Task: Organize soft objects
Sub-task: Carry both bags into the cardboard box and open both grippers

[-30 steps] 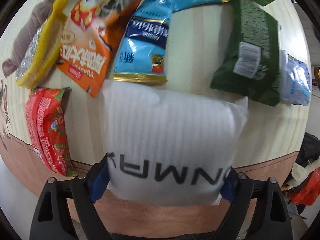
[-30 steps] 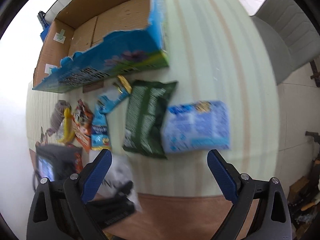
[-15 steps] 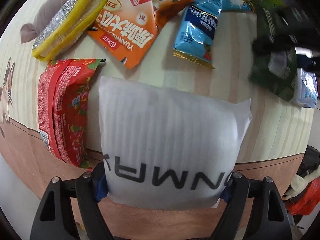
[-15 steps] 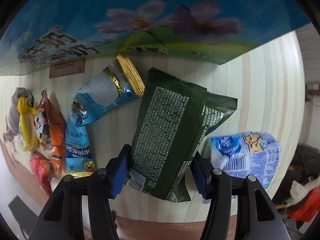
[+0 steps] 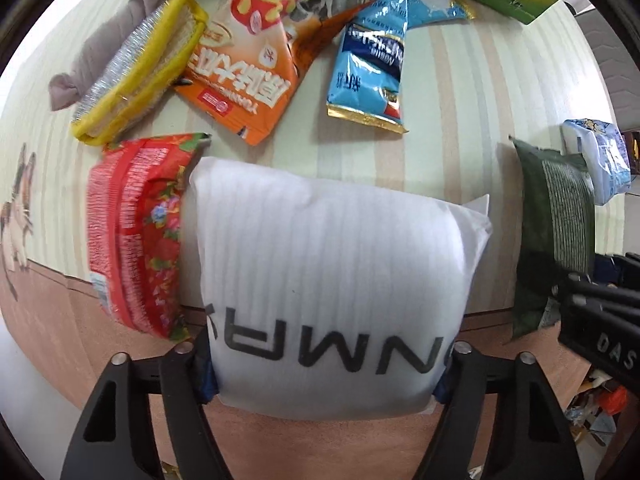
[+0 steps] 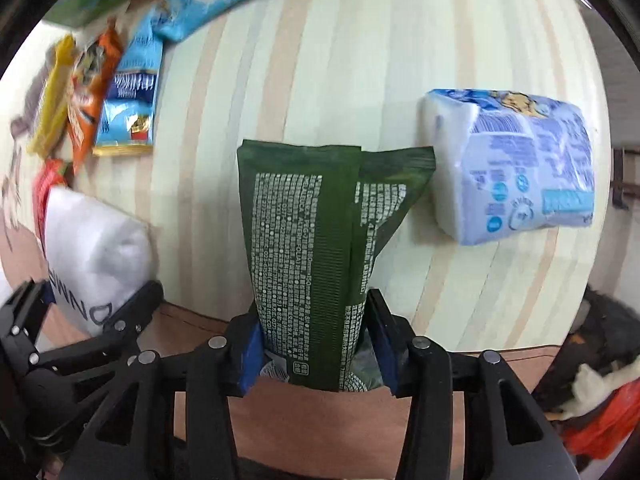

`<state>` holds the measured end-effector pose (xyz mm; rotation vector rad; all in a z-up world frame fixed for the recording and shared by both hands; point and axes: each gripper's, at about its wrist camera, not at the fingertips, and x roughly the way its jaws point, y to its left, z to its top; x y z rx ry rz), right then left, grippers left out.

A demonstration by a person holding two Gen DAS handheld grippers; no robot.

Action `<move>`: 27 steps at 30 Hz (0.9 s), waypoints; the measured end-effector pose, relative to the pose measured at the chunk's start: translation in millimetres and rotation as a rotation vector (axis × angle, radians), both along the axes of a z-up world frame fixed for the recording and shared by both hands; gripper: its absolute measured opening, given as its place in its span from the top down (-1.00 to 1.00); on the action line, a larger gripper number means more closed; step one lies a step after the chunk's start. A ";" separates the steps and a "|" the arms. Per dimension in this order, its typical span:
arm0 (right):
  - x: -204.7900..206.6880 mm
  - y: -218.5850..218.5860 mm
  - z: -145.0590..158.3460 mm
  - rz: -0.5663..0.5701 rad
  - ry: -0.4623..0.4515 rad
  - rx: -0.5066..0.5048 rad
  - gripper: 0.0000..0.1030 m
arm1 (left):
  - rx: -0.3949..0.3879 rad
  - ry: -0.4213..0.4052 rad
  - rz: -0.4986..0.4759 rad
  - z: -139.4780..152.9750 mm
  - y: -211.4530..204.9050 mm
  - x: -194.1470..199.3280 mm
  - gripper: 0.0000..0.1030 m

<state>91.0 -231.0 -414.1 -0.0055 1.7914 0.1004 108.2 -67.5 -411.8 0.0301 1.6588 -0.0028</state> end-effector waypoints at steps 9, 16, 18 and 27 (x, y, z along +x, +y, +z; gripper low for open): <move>-2.0 -26.3 75.5 -0.068 -0.122 0.141 0.28 | -0.075 -0.184 -0.017 128.9 -16.5 -7.6 -0.37; 19.1 -43.4 195.9 -0.048 -0.312 0.259 0.28 | -0.163 -0.356 -0.033 243.6 -17.1 39.1 -0.37; 34.4 -43.0 226.4 -0.051 -0.363 0.291 0.28 | -0.197 -0.363 -0.044 256.1 -18.5 70.6 -0.37; 170.7 -8.7 239.6 -0.098 -0.445 0.316 0.28 | -0.291 -0.228 -0.046 225.3 -4.2 244.2 -0.38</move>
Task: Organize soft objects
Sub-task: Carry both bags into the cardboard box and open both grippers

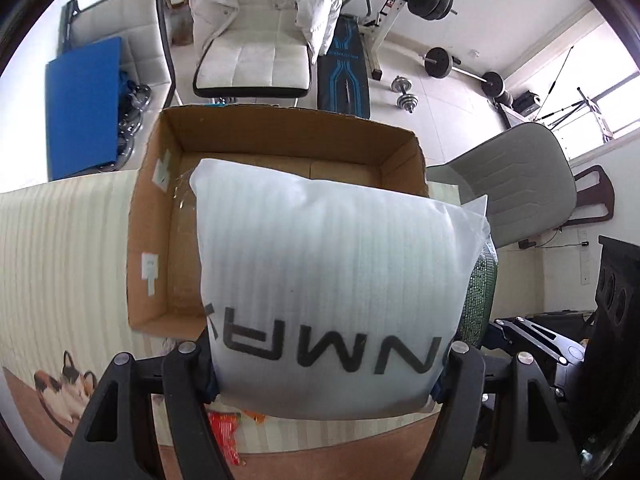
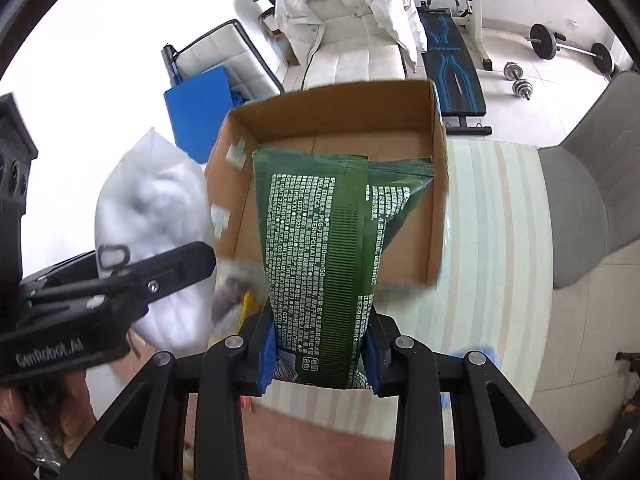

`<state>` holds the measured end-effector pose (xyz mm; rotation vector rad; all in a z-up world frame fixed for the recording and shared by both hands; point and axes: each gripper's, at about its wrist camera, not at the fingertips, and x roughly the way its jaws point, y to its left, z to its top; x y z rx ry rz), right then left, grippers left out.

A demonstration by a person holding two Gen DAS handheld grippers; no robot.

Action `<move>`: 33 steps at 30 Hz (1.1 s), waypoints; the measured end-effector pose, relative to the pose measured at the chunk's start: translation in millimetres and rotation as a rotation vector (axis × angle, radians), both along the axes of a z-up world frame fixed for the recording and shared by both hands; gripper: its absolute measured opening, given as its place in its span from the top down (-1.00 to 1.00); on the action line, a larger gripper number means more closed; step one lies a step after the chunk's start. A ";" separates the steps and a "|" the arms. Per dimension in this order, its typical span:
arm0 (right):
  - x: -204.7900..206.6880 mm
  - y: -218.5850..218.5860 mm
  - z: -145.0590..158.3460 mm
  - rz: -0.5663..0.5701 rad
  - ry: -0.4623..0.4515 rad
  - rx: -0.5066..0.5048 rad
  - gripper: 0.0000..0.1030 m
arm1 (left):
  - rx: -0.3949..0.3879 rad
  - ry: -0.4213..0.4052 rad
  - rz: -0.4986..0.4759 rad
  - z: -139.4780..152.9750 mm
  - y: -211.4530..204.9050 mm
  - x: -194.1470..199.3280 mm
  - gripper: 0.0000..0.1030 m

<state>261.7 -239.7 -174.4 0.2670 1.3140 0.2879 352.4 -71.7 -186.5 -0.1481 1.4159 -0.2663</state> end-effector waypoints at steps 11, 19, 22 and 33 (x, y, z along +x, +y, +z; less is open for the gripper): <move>173.5 47.1 -135.1 -0.011 0.126 -0.136 0.28 | -0.011 0.253 -0.062 -116.2 -12.1 130.0 -0.38; 209.4 48.3 -176.8 0.014 0.181 -0.225 0.28 | 0.022 0.291 -0.118 -159.8 -30.4 166.2 -0.40; 210.1 49.1 -177.2 0.010 0.190 -0.240 0.28 | 0.020 0.297 -0.125 -171.2 -32.6 164.5 -0.43; 209.5 42.1 -188.9 0.001 0.247 -0.242 0.19 | 0.044 0.310 -0.136 -176.7 -27.2 154.3 -0.44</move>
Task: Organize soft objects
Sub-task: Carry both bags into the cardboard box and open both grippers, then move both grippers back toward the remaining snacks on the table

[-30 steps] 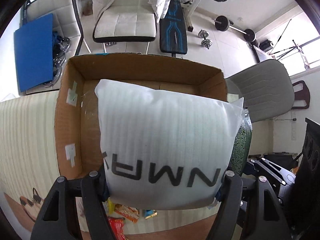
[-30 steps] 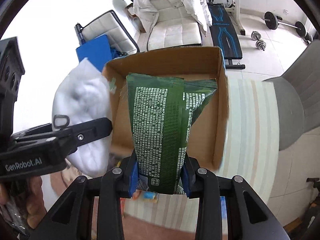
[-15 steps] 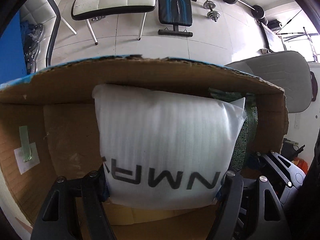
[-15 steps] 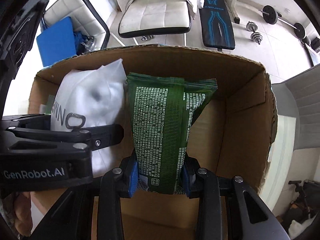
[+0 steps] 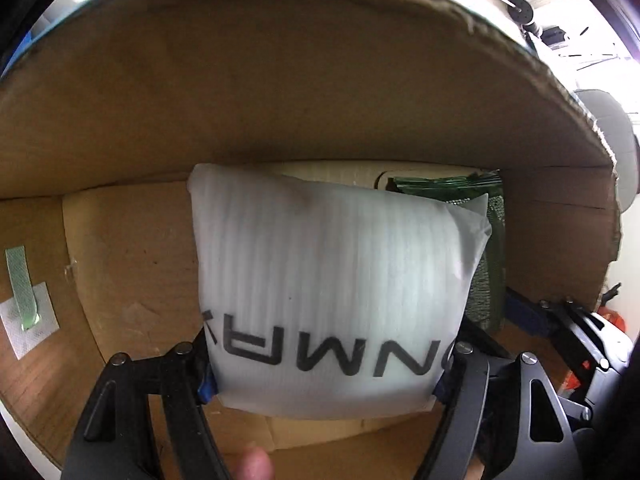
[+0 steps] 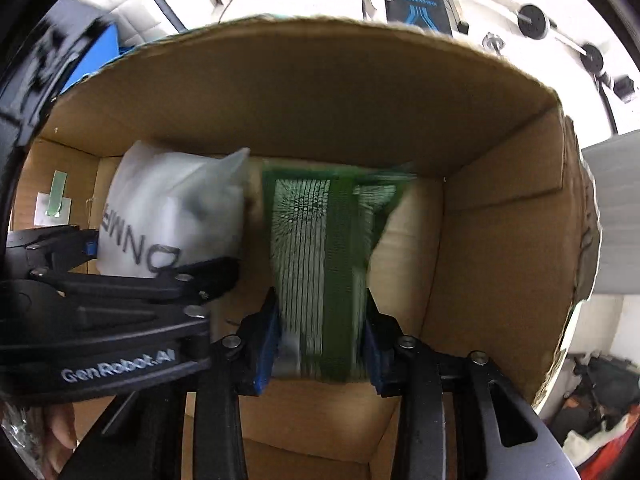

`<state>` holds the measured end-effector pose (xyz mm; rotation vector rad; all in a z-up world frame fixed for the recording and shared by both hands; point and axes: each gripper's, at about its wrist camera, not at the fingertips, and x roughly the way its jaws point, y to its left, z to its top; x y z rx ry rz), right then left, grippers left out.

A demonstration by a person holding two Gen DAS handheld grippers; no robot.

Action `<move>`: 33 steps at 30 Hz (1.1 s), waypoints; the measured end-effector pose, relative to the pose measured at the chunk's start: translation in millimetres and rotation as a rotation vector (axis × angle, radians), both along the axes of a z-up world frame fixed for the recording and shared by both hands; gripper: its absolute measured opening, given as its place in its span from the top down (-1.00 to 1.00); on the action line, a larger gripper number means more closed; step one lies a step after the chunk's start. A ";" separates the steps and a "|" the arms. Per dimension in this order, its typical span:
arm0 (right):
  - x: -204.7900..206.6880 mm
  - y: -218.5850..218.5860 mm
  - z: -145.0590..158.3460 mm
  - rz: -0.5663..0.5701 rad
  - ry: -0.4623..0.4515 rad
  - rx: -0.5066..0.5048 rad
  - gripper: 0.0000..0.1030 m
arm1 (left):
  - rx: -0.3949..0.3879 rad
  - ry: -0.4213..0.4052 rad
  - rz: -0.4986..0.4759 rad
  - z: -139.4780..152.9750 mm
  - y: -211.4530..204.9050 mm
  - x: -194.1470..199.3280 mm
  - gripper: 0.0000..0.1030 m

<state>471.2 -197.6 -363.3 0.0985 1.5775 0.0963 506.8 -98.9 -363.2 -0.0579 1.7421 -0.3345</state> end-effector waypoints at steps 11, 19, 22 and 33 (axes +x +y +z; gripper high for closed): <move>-30.3 13.1 35.7 0.039 -0.049 -0.021 -0.86 | 0.024 -0.164 0.054 46.3 50.2 -42.4 -0.77; -57.3 7.1 53.4 0.009 -0.072 -0.096 -0.96 | 0.113 -0.307 0.021 87.2 59.2 -89.4 -0.77; -67.1 1.7 66.2 -0.037 -0.100 -0.130 -0.97 | 0.134 -0.349 0.022 100.3 64.6 -104.2 -0.77; -135.6 20.3 132.5 -0.070 -0.235 -0.134 -0.97 | 0.174 -0.461 0.048 146.8 75.3 -146.1 -0.77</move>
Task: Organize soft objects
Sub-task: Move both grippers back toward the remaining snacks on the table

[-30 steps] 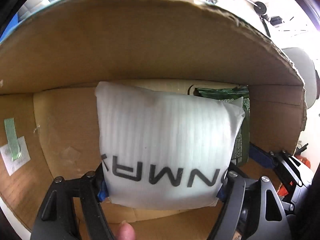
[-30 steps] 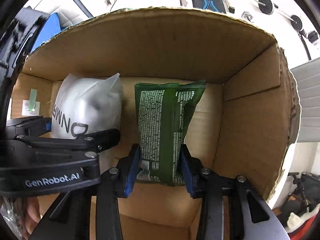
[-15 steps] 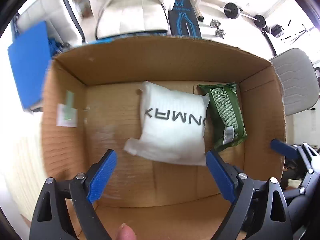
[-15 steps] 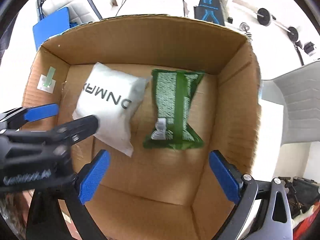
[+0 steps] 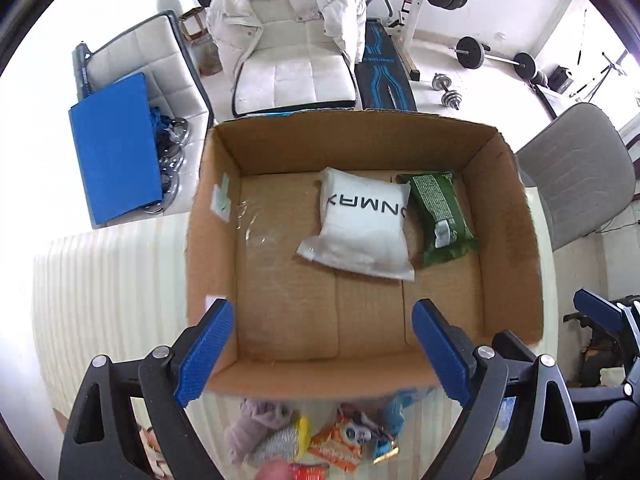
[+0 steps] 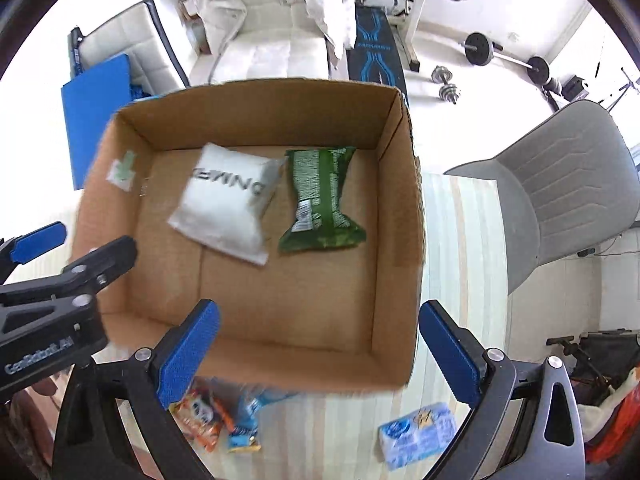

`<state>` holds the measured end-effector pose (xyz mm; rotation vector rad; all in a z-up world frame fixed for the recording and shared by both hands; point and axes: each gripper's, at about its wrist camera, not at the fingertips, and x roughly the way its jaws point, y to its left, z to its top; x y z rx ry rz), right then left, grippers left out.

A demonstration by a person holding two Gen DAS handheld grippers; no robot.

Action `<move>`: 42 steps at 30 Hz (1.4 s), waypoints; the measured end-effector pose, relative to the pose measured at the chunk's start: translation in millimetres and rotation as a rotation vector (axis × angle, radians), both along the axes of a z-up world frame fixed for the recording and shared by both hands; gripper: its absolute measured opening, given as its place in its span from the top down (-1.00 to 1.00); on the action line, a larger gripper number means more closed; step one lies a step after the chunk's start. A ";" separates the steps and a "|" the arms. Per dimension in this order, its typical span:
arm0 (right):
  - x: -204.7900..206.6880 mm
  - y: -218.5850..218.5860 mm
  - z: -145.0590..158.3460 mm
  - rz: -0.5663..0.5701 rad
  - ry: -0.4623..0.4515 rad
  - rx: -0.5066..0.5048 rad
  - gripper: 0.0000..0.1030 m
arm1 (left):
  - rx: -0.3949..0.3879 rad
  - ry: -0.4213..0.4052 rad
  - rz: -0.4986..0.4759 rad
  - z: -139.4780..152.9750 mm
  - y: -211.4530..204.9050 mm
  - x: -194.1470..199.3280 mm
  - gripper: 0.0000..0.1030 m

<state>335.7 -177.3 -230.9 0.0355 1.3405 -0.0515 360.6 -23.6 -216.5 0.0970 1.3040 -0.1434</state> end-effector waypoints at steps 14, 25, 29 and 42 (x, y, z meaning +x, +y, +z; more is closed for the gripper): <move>-89.3 10.7 57.8 0.030 -0.110 0.129 -0.97 | 0.101 -0.158 0.023 43.2 41.4 -94.2 -0.77; -123.8 55.6 -107.3 0.015 0.254 0.412 -0.15 | 0.288 0.143 0.032 -105.5 97.5 -151.8 -0.11; -120.8 92.4 -147.9 0.002 0.330 0.424 -0.15 | 0.346 0.182 0.121 -131.4 121.5 -165.9 -0.11; -144.5 139.4 -178.8 0.189 0.339 0.137 -0.06 | 0.141 0.326 0.252 -164.0 144.5 -194.4 -0.11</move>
